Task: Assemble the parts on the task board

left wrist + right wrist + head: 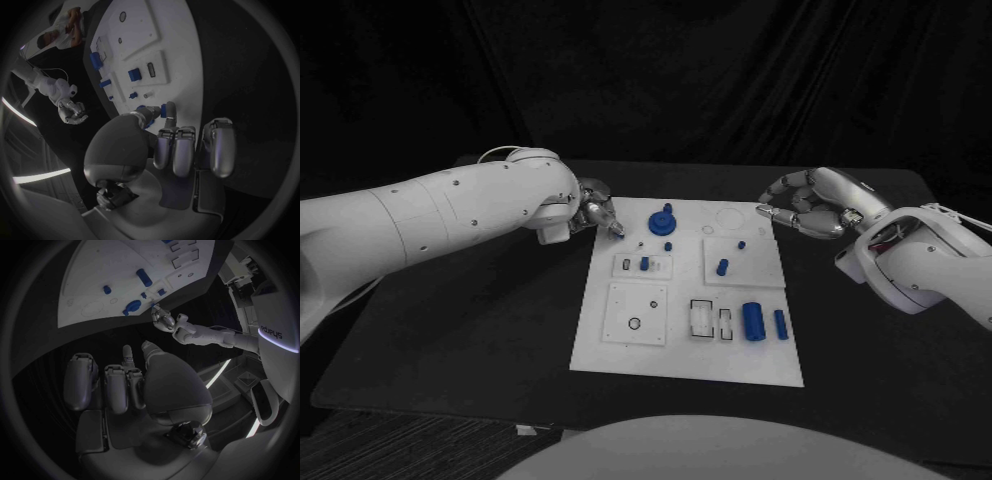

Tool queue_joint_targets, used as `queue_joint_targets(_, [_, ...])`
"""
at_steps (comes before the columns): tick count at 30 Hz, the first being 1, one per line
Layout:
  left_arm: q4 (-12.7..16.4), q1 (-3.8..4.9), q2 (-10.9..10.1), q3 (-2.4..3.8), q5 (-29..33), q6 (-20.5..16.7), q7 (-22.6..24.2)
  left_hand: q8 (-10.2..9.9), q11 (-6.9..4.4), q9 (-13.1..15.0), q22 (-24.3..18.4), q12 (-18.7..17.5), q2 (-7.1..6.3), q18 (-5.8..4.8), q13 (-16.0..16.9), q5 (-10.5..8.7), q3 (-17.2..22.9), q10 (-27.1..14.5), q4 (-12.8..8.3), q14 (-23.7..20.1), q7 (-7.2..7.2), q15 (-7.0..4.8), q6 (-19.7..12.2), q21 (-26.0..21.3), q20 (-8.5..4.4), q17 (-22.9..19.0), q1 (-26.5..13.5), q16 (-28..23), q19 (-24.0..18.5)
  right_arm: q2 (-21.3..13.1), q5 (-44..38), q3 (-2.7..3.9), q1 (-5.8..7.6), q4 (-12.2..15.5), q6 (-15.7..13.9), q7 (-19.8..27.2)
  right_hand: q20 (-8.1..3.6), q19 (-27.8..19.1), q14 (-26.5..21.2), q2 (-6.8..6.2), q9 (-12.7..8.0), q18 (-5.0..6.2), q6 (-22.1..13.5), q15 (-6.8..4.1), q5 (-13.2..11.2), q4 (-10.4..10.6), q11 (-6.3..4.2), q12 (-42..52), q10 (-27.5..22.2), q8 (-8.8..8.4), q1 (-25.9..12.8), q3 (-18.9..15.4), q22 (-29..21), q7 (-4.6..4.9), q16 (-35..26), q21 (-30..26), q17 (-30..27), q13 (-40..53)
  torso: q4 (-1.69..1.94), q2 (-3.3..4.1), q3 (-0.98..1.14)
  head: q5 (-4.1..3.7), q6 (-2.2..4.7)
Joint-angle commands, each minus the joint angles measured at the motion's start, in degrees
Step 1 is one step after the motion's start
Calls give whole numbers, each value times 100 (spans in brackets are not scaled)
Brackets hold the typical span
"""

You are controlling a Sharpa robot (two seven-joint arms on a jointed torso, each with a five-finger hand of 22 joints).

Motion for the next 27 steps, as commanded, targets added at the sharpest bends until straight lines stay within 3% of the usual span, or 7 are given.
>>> queue_joint_targets(1, [178, 33, -90, 5, 11, -108, 14, 24, 41, 11, 1169, 15, 12, 42, 1501, 32, 549, 598, -499, 595, -40, 37, 90, -21, 20, 1510, 6, 15, -11, -13, -10, 3, -15, 1, 48, -132, 3, -49, 417, 14, -12, 100, 30, 39, 39, 4, 29, 14, 599, 38, 67, 48, 1012, 3, -22, -27, 706, 1505, 2, -1, -1, -4, 0])
queue_joint_targets(9, [823, 137, -448, 5, 11, -173, -549, 34, 40, 27, 1162, 15, -8, 47, 1501, 84, 636, 598, -549, 595, -40, 35, 116, -39, 18, 1510, -29, 15, -25, -27, -10, 3, -16, 13, 77, -181, 2, -64, 410, 24, -22, 108, 37, 36, 97, -23, 24, 14, 599, 43, 127, 77, 1002, 1, -38, -67, 679, 1505, 4, -6, -1, 9, 0])
queue_joint_targets(17, [1597, 164, -801, 4, 12, -3, -1175, 37, 37, 29, 1160, 15, -17, 49, 1501, 95, 661, 598, -570, 595, -41, 33, 131, -46, 17, 1510, -46, 15, -30, -37, -10, 3, -17, 38, 116, -235, -4, -81, 399, 14, -51, 117, 46, 30, 355, -73, 19, 14, 599, 49, 241, 135, 990, -1, -63, -122, 640, 1505, 1, -8, 4, 29, 0])
queue_joint_targets(23, [1805, 167, -882, 4, 12, 37, -1414, 36, 35, 27, 1162, 15, -20, 48, 1501, 94, 669, 598, -578, 595, -42, 32, 139, -40, 17, 1510, -54, 15, -26, -32, -10, 3, -19, 43, 129, -253, -5, -94, 390, 11, -58, 124, 47, 30, 410, -78, 19, 14, 599, 50, 259, 147, 981, -2, -83, -158, 606, 1505, -3, -15, 15, 32, 0])
queue_joint_targets(27, [1833, 167, -870, 4, 12, 41, -1573, 24, 33, 11, 1161, 15, -22, 48, 1501, 73, 688, 598, -590, 595, -46, 30, 164, -41, 15, 1510, -91, 15, -26, -33, -10, 3, -20, 55, 139, -263, -5, -96, 386, 8, -62, 125, 47, 29, 437, -82, 17, 14, 599, 50, 269, 153, 979, -1, -91, -164, 593, 1505, -1, -12, 9, 25, 0])
